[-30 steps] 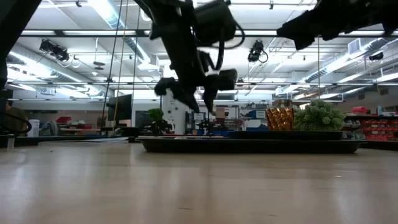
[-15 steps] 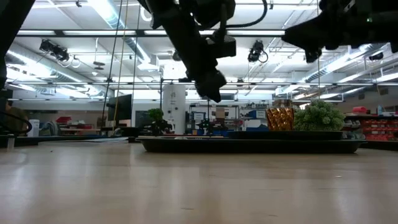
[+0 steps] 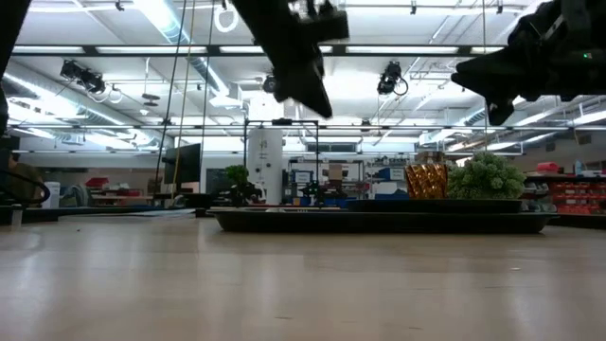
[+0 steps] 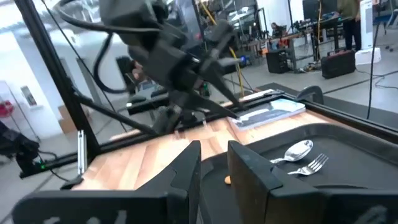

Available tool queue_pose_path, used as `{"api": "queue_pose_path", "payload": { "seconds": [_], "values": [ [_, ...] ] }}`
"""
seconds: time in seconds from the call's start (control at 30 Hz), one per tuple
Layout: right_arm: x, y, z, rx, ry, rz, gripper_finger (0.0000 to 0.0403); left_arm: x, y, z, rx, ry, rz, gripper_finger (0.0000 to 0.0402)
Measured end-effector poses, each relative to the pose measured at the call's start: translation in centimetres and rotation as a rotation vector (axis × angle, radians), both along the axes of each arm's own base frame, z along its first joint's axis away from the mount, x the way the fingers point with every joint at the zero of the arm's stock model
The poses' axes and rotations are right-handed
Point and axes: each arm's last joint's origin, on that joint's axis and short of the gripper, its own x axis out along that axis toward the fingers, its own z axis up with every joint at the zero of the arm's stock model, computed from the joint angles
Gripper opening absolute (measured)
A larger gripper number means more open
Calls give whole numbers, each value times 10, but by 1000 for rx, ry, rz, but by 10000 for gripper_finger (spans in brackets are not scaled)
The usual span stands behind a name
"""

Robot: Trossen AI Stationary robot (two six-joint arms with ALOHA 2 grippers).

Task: Pick and place plate/cup/fork/spoon on tray
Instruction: Return to Home Position

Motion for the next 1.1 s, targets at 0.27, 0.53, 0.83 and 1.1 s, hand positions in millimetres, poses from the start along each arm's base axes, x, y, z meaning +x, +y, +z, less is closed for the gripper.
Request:
{"api": "queue_pose_path", "payload": {
  "seconds": [0.27,0.53,0.83,1.1],
  "values": [
    [-3,0,-4,12,0,2,87,-33,-14,63,-201,-163,-187,43],
    [-3,0,-4,-9,2,7,87,-55,-18,109,-451,-436,-191,40],
    [-3,0,-3,-11,-12,6,87,-62,-18,124,-720,-641,-24,41],
    [-3,0,-3,-11,-12,6,87,-57,-18,134,-936,-826,61,41]
  ]
}}
